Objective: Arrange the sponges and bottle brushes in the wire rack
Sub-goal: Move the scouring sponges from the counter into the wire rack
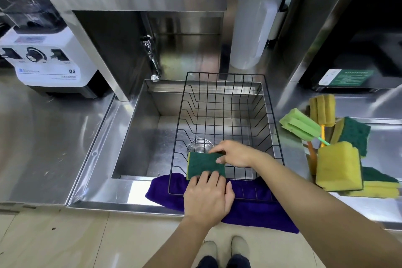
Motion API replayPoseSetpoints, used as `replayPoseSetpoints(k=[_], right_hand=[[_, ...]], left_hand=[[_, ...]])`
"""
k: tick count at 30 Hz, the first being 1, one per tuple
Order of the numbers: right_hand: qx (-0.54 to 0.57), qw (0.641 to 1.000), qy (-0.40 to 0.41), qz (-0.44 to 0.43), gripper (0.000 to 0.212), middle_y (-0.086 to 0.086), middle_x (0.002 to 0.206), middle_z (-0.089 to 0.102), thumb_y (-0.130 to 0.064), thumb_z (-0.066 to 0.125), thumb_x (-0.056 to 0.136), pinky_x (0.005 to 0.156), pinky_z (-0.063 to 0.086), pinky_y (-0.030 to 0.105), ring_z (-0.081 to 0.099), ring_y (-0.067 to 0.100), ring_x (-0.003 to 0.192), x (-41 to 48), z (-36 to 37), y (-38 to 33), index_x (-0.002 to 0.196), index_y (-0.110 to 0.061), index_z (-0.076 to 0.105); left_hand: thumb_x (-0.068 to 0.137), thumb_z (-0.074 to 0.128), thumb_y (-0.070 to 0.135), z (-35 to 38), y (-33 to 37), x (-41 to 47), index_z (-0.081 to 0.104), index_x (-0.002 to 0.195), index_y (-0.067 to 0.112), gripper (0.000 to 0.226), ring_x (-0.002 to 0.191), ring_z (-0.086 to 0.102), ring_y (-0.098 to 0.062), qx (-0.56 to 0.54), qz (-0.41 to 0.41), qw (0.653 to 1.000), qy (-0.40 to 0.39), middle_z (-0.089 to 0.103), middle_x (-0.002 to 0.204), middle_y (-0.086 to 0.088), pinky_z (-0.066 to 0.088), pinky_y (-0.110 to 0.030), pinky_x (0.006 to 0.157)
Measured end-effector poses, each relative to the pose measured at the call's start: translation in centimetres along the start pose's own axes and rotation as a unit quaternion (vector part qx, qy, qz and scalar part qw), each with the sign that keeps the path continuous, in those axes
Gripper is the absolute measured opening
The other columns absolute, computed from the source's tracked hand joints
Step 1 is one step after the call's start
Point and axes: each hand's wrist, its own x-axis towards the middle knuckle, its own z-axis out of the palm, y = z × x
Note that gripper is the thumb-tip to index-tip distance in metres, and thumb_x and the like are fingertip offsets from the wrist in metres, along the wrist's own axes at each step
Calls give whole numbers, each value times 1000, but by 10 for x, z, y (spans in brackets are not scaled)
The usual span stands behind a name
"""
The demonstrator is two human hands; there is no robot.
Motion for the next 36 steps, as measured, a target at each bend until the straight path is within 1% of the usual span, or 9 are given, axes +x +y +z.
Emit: replayPoseSetpoints(k=[4,10,13,18,21,24,28,34,36], right_hand=[[-1,1000,24,6,37,9,124,57,-16,56,91,96,42,35,51,21,109,-4,4,-4,128,-10,55],[41,975,211,51,26,13,110,66,-15,50,94,89,47,34,60,26,100,-42,-23,20,115,-7,62],[39,931,354,85,26,15,114,67,-8,47,93,90,45,34,59,29,106,-69,-43,39,111,-4,65],[-147,823,520,175,26,14,114,61,-13,50,89,88,38,39,53,32,107,-110,-66,66,110,-7,64],[-150,802,465,343,48,15,129,48,-36,55,87,97,34,45,42,33,122,-131,-73,75,124,-6,49],[-3,816,359,452,95,17,144,36,-53,63,76,104,37,51,36,35,133,-145,-76,90,144,-3,19],[60,839,275,465,103,18,143,42,-37,63,79,105,40,50,42,38,130,-149,-76,103,146,3,-5],[62,841,262,469,53,7,117,51,-30,76,68,100,35,44,47,35,121,-149,-74,98,111,-14,49],[125,852,240,448,70,12,129,52,-32,81,57,104,38,49,46,37,123,-145,-69,100,117,-13,50]], left_hand=[[89,44,29,2,-6,-3,61,64,16,34,61,54,-21,12,-2,1000,17,59,68,1,41,-33,55],[92,40,27,5,-7,-2,59,61,14,39,58,54,-24,2,15,999,33,58,66,-2,42,-34,52],[94,38,27,6,-5,-3,57,61,12,41,58,53,-26,3,28,999,37,57,65,-4,41,-35,52],[95,37,25,5,-1,0,56,62,12,40,60,51,-28,-4,39,998,56,54,67,-6,38,-37,54],[95,37,25,5,0,0,56,62,11,40,57,49,-28,1,40,997,58,52,65,-6,36,-37,53],[95,37,25,6,0,0,56,60,11,42,54,49,-28,-1,40,998,53,51,61,-6,36,-37,52],[95,37,25,5,-1,-1,56,60,10,43,53,49,-28,-1,37,998,56,50,59,-6,36,-37,52],[96,36,25,4,0,0,55,59,10,44,52,49,-28,-2,31,998,62,50,58,-6,37,-36,51],[96,37,25,4,0,0,55,59,11,44,52,49,-28,-2,28,998,59,50,58,-5,36,-36,51]])
